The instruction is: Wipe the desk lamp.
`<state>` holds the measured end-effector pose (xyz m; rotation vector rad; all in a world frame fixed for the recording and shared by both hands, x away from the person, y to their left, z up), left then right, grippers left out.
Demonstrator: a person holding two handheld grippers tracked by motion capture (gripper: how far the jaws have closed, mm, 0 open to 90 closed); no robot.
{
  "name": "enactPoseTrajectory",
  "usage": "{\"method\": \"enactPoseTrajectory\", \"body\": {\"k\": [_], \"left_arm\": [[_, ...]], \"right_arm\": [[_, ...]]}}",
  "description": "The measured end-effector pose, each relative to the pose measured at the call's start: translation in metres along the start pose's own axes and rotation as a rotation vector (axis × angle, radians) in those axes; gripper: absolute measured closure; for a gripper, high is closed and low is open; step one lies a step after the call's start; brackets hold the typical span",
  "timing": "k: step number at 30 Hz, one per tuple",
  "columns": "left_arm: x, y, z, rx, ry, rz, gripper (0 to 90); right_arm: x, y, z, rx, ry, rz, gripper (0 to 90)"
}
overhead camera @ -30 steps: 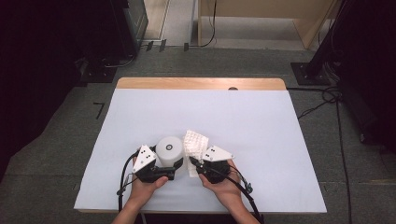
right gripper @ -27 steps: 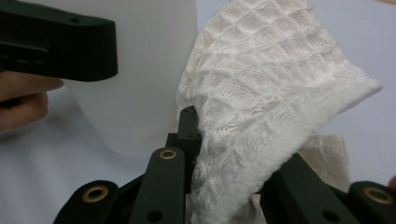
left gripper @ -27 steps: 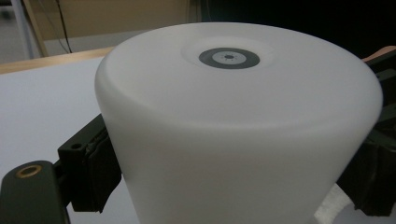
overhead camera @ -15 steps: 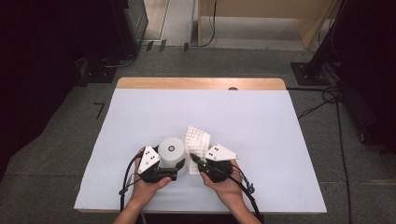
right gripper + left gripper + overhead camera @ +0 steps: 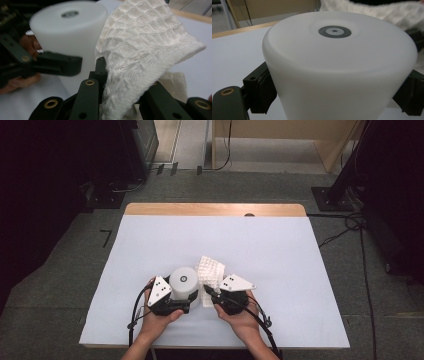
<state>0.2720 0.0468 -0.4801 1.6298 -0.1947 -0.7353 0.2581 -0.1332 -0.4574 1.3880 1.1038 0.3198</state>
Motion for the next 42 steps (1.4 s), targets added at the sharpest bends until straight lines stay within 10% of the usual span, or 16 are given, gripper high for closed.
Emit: {"method": "enactPoseTrajectory", "body": {"k": [10,19,24,42], "left_arm": [[-0.006,0.007,-0.003,-0.029,-0.006,0.05,8.7],[-0.005,0.008,0.004,-0.012,-0.015,0.04,8.7],[-0.013,0.017,0.004,-0.008,-0.012,0.084,8.7],[0.0,-0.01,-0.014,0.033,0.05,0.01,8.1]], "right_arm": [[0.016,-0.019,0.007,0.033,-0.007,-0.094,75.7],[-0.007,0.006,0.0,-0.021,-0.005,0.03,75.7],[0.008,-0.013,0.008,0.008,-0.017,-0.066,75.7],[-0.001,-0.015,0.023,0.009,-0.063,-0.032,75.5]]}}
Point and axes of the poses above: each handheld gripper's, and its own axes: x roughly forward along the jaws, y roughly out of its top, z roughly to its right, the point moved 4 cm from there along x, roughly forward along the jaws, and after that the axes turned 11 degrees about y, right-handed, at the moved point
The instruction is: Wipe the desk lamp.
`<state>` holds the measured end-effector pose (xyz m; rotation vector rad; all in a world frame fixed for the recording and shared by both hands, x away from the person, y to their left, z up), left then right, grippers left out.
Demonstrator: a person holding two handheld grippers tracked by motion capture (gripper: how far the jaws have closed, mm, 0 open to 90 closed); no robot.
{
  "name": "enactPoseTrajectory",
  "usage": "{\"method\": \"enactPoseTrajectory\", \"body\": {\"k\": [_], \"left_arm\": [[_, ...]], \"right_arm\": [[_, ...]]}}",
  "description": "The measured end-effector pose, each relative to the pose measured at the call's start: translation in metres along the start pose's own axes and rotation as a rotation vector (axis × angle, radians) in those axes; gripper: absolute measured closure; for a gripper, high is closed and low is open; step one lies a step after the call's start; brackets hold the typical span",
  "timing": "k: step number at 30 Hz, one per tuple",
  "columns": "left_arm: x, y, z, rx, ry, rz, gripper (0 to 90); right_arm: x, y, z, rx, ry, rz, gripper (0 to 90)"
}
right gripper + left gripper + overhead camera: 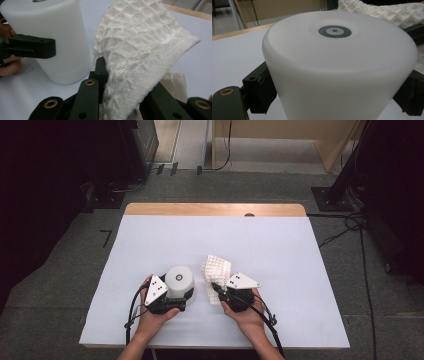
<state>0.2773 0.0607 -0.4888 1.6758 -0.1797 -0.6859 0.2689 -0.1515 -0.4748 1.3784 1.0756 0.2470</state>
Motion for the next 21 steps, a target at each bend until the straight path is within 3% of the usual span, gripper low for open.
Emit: {"method": "enactPoseTrajectory", "body": {"k": [2,5,7,10,12,16,19,21], "left_arm": [[-0.003,0.002,-0.001,-0.011,0.04,0.009,3.5],[-0.008,0.003,0.0,-0.051,0.049,0.01,0.7],[-0.009,0.003,0.003,-0.047,0.089,0.004,0.7],[-0.005,0.003,0.008,-0.102,0.138,-0.05,0.8],[-0.001,0.002,0.013,-0.118,0.185,-0.077,0.9],[0.003,0.001,0.015,-0.101,0.19,-0.074,7.6],[0.002,0.002,0.01,-0.084,0.152,-0.077,8.2],[0.0,0.004,0.002,-0.117,0.113,-0.055,8.3]], "right_arm": [[0.0,-0.001,0.001,0.003,-0.003,-0.002,75.4],[-0.001,-0.001,0.004,0.01,-0.013,0.005,75.1],[-0.002,0.0,0.005,0.015,-0.016,0.006,74.9],[-0.001,0.0,0.005,0.016,-0.019,0.008,74.8],[0.001,-0.001,0.004,0.011,-0.019,0.004,74.6],[0.006,-0.005,0.001,0.01,-0.011,-0.012,74.5],[0.01,-0.007,-0.002,0.008,-0.004,-0.026,74.5],[0.012,-0.008,-0.006,0.005,0.003,-0.033,74.5]]}}
Point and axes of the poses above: each handheld gripper's, and its own axes: x roughly forward along the jaws, y roughly out of its top, z roughly to its right, the point moved 4 cm from there along x, roughly forward along the jaws, and after that the axes turned 11 degrees about y, right-handed, at the moved point
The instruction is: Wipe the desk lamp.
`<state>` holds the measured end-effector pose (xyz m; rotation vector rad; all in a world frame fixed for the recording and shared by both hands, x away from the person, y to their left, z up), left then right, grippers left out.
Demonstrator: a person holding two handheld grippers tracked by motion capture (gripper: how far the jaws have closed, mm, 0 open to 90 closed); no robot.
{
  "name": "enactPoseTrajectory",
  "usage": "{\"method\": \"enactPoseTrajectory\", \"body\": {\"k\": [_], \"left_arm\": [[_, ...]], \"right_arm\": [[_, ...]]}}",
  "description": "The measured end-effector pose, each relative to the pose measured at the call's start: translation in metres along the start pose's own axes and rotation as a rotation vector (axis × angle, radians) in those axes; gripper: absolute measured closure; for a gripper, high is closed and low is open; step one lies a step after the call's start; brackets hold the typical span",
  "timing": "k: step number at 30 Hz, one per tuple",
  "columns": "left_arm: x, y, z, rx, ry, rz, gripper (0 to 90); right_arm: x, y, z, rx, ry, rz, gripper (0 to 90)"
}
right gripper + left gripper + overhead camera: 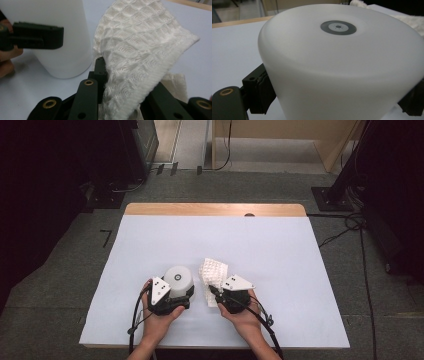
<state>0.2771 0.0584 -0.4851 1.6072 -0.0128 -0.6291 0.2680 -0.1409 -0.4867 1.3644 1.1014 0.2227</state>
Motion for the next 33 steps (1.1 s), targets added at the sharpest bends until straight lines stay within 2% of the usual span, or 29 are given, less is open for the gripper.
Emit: {"method": "enactPoseTrajectory", "body": {"k": [2,4,5,8,13,18,20,21,23,26,27,29,33], "left_arm": [[-0.005,0.007,-0.008,-0.041,-0.064,0.045,8.4],[-0.01,0.012,-0.013,-0.058,-0.118,0.08,8.4],[-0.012,0.015,-0.014,-0.061,-0.138,0.092,8.5],[-0.014,0.016,-0.012,-0.049,-0.163,0.097,8.5],[-0.008,0.01,-0.001,0.007,-0.171,0.06,8.5],[-0.005,0.007,0.009,0.051,-0.192,0.037,8.5],[-0.005,0.007,0.011,0.052,-0.198,0.038,8.5],[-0.006,0.007,0.011,0.053,-0.199,0.037,8.5],[-0.006,0.008,0.01,0.045,-0.197,0.041,8.5],[-0.008,0.011,0.007,0.03,-0.193,0.056,8.5],[-0.008,0.012,0.006,0.03,-0.19,0.058,8.5],[-0.009,0.012,0.004,0.04,-0.18,0.063,8.5],[-0.004,0.008,0.003,0.057,-0.159,0.046,8.5]], "right_arm": [[0.003,-0.001,-0.004,-0.005,0.009,-0.009,74.5],[0.006,-0.001,-0.008,-0.012,0.019,-0.014,74.5],[0.008,-0.001,-0.01,-0.023,0.022,-0.016,74.6],[0.011,-0.001,-0.016,-0.021,0.044,-0.016,74.6],[0.003,0.009,-0.022,-0.015,0.063,0.024,74.9],[-0.017,0.026,-0.025,-0.04,0.061,0.112,75.1],[-0.022,0.029,-0.025,-0.061,0.056,0.128,75.0],[-0.023,0.03,-0.025,-0.077,0.051,0.128,75.0],[-0.02,0.028,-0.024,-0.074,0.057,0.111,75.0],[-0.005,0.015,-0.018,-0.05,0.054,0.039,75.0],[0.001,0.008,-0.016,-0.039,0.048,0.005,75.0],[0.009,0.001,-0.014,-0.019,0.053,-0.025,75.0],[0.009,0.003,-0.014,-0.008,0.06,-0.01,75.0]]}}
Point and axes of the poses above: each handheld gripper's, and its own axes: x roughly forward along the jaws, y roughly out of its top, z roughly to its right, the point moved 4 cm from there along x, roughly forward along the jaws, and after that the axes turned 11 degrees about y, right-handed, at the moved point
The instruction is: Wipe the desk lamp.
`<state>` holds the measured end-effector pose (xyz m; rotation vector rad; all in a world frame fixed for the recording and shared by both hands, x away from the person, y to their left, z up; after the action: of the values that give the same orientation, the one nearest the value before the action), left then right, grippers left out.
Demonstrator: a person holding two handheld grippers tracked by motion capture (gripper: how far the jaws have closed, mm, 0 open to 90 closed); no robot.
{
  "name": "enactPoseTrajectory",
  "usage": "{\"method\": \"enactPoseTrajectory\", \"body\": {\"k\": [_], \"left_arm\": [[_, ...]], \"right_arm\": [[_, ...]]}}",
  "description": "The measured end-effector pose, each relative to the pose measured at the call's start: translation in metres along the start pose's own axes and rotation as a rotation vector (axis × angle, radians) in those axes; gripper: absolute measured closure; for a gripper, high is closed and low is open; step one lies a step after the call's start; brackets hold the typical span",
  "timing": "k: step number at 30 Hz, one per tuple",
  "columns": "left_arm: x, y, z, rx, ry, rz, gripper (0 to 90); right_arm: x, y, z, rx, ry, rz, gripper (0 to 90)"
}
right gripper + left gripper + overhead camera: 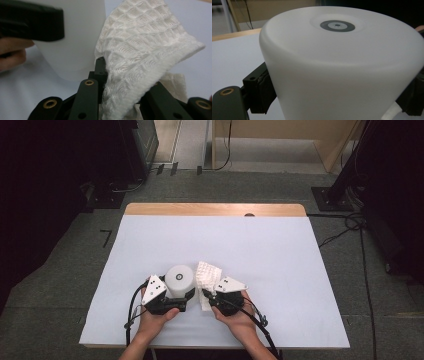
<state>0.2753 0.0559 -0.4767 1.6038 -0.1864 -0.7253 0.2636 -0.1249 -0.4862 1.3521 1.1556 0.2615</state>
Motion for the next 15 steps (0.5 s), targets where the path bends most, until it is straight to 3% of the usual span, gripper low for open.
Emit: {"method": "enactPoseTrajectory", "body": {"k": [6,10,15], "left_arm": [[0.008,-0.01,0.0,0.032,0.037,-0.046,8.5],[0.008,-0.011,0.001,0.047,0.038,-0.044,8.4],[0.005,-0.011,0.002,0.025,0.065,-0.024,6.3]], "right_arm": [[-0.018,0.014,-0.002,-0.03,-0.002,0.086,74.9],[-0.019,0.01,0.004,-0.015,-0.015,0.077,74.9],[-0.017,0.006,0.008,-0.005,-0.024,0.063,74.8]]}}
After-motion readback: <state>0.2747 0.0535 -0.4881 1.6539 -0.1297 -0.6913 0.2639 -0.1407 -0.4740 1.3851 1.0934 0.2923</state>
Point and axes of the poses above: each handheld gripper's, and its own axes: x roughly forward along the jaws, y roughly out of its top, z roughly to its right, the point moved 4 cm from there along x, roughly forward along the jaws, and after that the axes turned 11 degrees about y, right-handed, at the moved point
